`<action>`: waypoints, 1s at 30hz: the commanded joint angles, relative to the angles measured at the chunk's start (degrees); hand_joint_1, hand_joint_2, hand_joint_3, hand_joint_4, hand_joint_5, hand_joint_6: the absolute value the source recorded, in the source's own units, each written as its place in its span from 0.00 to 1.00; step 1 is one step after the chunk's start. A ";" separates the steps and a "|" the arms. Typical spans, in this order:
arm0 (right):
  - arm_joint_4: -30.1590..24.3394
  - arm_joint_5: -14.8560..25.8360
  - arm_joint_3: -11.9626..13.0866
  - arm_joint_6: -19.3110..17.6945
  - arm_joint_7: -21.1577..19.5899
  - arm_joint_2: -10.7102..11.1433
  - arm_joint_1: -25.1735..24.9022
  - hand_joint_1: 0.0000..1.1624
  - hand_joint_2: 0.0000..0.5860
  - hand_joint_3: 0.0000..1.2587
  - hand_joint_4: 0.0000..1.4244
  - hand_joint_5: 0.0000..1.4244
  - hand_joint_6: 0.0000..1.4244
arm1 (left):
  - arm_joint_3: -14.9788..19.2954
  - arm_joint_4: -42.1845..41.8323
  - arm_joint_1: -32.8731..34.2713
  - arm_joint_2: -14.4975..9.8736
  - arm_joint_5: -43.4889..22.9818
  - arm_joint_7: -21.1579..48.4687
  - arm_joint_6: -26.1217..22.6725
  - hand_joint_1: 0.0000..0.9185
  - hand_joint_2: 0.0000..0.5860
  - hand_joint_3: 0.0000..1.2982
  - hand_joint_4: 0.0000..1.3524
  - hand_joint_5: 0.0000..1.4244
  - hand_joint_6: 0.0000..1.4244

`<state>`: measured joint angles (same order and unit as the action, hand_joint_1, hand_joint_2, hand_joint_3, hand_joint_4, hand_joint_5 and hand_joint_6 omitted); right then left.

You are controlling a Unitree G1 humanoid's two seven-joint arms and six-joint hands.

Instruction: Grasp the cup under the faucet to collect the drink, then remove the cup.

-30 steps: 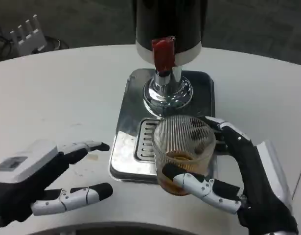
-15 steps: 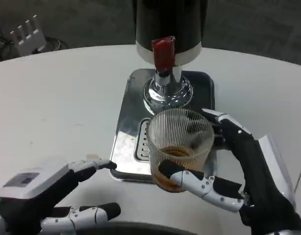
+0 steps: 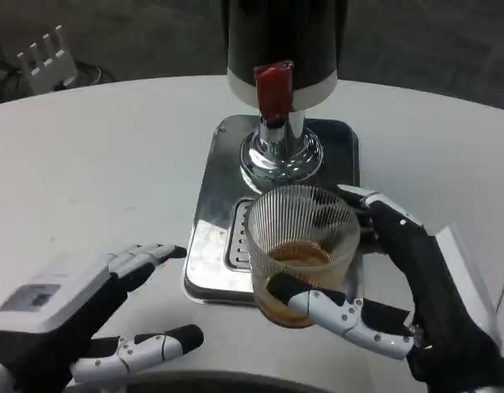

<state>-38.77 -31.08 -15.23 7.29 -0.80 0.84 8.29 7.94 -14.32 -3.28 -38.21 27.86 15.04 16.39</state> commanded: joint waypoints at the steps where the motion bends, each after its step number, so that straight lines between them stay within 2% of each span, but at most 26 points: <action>1: -2.62 0.66 -0.53 -0.43 0.67 -0.27 0.55 0.68 0.35 0.59 0.54 0.64 0.30 | 0.30 -1.37 -1.09 0.36 1.17 -1.10 -0.80 0.00 0.23 0.12 0.01 0.06 0.15; 18: -3.55 0.83 -0.53 -1.31 1.96 0.42 1.45 0.68 0.35 0.59 0.55 0.64 0.30 | 0.80 -3.44 -2.98 0.51 1.01 -2.80 2.68 0.00 0.21 0.07 0.00 0.00 0.13; 30: -5.13 0.95 -1.04 -1.36 2.81 0.72 3.39 0.68 0.35 0.59 0.55 0.64 0.30 | 3.22 -7.56 -8.98 1.05 -0.27 -2.03 3.97 0.00 0.20 0.05 0.00 0.00 0.11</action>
<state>-41.32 -30.81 -16.03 7.32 1.98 1.41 11.40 10.31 -20.42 -10.00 -37.55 28.68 13.05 19.61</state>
